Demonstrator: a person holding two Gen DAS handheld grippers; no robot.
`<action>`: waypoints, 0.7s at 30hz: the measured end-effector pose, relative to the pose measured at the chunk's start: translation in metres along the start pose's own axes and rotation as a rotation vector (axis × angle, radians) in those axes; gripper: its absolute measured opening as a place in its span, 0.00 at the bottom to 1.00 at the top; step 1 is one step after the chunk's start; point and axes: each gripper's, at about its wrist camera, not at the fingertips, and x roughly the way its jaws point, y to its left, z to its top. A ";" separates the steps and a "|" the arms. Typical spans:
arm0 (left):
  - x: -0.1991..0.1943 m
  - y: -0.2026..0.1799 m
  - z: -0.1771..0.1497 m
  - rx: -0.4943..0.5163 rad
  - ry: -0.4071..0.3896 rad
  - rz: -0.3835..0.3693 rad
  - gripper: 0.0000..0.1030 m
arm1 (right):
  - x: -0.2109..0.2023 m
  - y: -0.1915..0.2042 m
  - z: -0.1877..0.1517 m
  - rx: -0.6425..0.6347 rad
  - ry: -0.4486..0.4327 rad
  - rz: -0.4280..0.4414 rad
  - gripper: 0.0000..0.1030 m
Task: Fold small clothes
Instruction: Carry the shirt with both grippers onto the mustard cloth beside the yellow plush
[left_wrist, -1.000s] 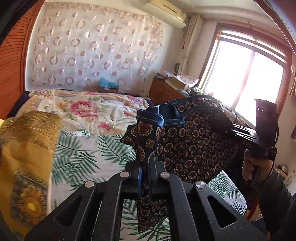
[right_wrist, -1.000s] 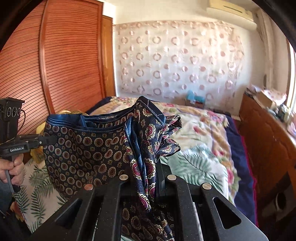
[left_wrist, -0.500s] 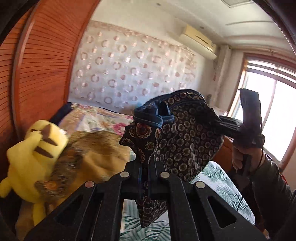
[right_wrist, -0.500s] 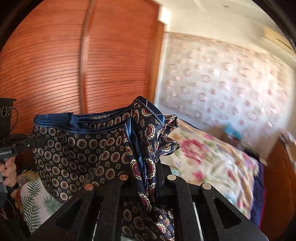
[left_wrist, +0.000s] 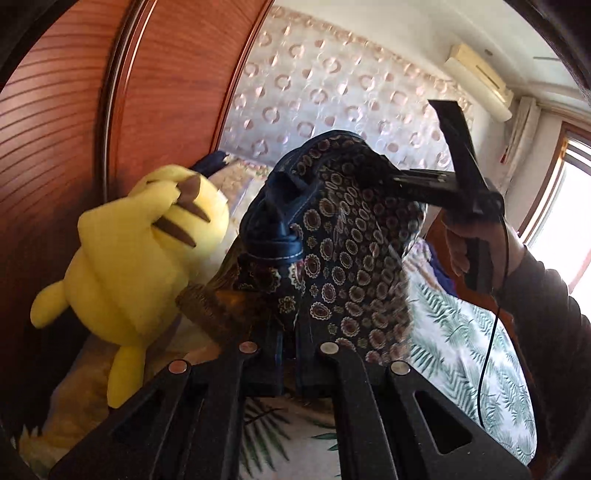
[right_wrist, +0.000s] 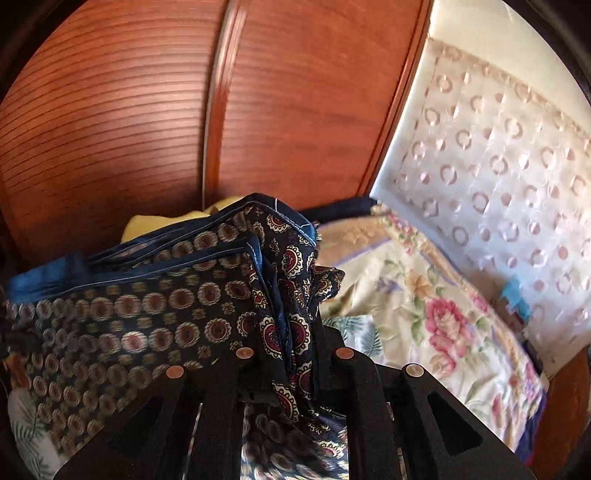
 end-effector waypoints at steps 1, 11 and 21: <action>0.003 0.002 -0.001 0.000 0.004 0.004 0.05 | 0.010 -0.004 0.001 0.019 0.009 0.009 0.17; 0.001 0.001 -0.003 0.033 0.006 0.035 0.05 | 0.009 -0.005 0.018 0.116 -0.113 -0.100 0.55; -0.008 -0.005 -0.002 0.079 0.015 0.100 0.28 | 0.062 -0.007 -0.027 0.229 0.031 0.028 0.55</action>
